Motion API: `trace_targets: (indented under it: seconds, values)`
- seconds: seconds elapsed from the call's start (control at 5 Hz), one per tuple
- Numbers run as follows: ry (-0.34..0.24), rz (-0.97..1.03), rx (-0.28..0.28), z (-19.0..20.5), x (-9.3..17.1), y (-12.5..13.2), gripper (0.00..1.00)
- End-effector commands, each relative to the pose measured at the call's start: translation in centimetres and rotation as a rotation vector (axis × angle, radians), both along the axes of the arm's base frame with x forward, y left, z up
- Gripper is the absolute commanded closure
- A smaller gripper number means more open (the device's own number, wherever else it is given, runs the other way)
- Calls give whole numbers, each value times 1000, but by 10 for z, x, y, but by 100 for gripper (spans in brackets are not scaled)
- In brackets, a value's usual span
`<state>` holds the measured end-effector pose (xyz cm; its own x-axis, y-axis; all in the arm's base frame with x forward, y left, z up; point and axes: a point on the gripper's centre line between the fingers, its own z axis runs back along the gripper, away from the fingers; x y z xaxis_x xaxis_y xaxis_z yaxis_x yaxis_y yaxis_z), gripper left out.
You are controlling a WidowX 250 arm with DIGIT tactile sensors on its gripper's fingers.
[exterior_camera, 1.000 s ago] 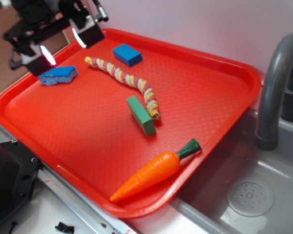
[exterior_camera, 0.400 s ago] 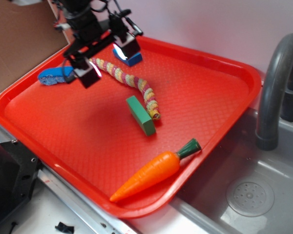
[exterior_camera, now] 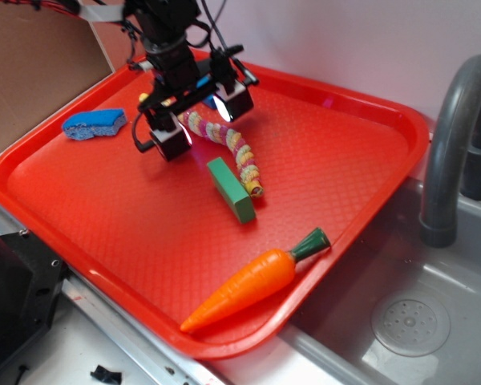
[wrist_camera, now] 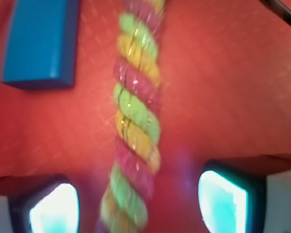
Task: Grab the multicolored rope.
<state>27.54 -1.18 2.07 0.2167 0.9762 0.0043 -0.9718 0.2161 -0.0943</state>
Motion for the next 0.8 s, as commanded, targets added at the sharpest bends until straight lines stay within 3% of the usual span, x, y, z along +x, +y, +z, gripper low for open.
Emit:
trace_targets:
  seconds: [0.0, 0.4, 0.6]
  values:
    - [-27, -19, 4, 1, 13, -2, 100]
    - [-9, -63, 54, 3, 11, 0, 100]
    - [-28, -280, 104, 19, 11, -8, 100]
